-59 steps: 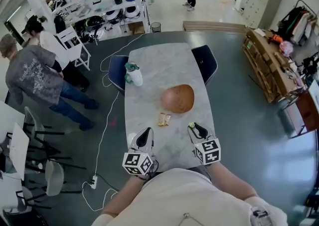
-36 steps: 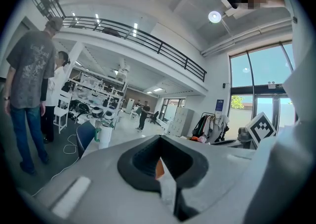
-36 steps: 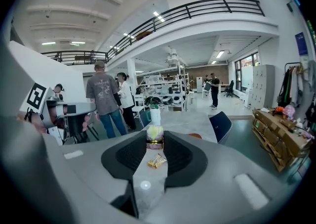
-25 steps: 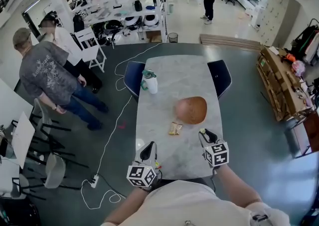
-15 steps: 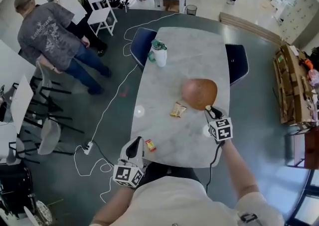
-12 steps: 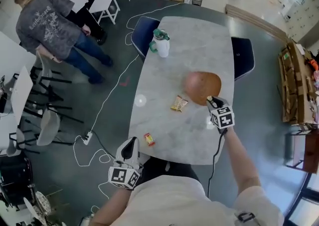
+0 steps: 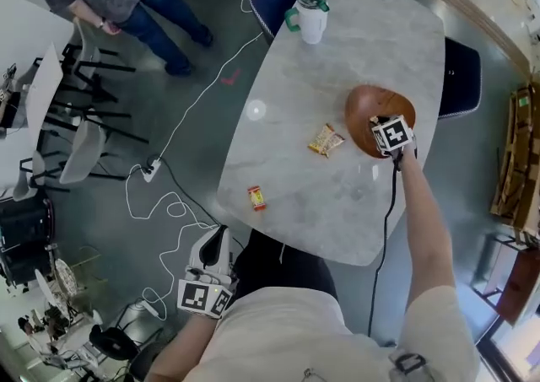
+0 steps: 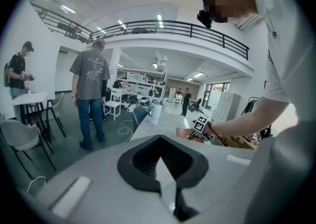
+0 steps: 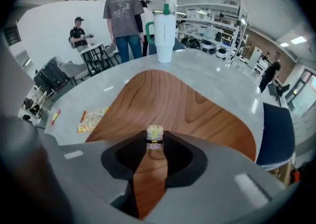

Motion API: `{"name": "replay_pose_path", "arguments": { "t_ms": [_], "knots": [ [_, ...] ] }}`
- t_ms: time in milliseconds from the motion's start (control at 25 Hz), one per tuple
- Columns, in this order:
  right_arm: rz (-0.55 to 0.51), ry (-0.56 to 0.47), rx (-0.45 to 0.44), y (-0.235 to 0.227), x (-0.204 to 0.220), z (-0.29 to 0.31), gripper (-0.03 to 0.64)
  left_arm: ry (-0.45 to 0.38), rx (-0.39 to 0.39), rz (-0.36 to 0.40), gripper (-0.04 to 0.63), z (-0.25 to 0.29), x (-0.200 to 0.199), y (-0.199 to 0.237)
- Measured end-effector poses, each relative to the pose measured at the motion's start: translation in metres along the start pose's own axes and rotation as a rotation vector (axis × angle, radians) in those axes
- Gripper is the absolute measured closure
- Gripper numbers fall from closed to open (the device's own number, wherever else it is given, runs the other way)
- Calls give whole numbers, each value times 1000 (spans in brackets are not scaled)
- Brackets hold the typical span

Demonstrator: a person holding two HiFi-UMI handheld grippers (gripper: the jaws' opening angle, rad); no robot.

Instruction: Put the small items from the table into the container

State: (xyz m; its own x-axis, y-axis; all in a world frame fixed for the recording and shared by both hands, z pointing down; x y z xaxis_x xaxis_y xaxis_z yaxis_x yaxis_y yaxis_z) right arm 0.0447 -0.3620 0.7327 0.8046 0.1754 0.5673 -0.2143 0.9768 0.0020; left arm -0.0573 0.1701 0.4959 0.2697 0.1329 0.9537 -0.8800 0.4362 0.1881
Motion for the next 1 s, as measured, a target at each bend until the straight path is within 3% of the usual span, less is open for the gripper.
{"name": "replay_pose_path", "arguments": {
  "t_ms": [360, 600, 880, 1000],
  "knots": [
    [-25, 151, -67, 8, 18, 39, 479, 33, -52, -7, 592, -19, 16, 4],
    [-72, 170, 49, -4, 20, 30, 472, 44, -19, 2, 592, -17, 18, 1],
    [5, -46, 105, -4, 11, -27, 471, 17, 80, 21, 592, -5, 11, 3],
    [81, -216, 156, 7, -4, -89, 496, -21, 160, 29, 592, 13, -2, 4]
  ]
}}
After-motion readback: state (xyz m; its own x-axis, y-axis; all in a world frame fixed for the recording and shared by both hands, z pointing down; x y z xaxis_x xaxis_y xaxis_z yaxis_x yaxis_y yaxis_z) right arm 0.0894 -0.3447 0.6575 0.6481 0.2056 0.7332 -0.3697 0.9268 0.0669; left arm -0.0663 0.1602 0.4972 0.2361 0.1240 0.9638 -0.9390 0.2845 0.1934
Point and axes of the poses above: the fingertips, and each gripper's own axes: z forward along the fingers, y to its left, x out of its underside, the point moved 9 cm from there along -z, backward along the fingers, and after that the axes turned 11 degrees about -y, right-handed, at the moved point
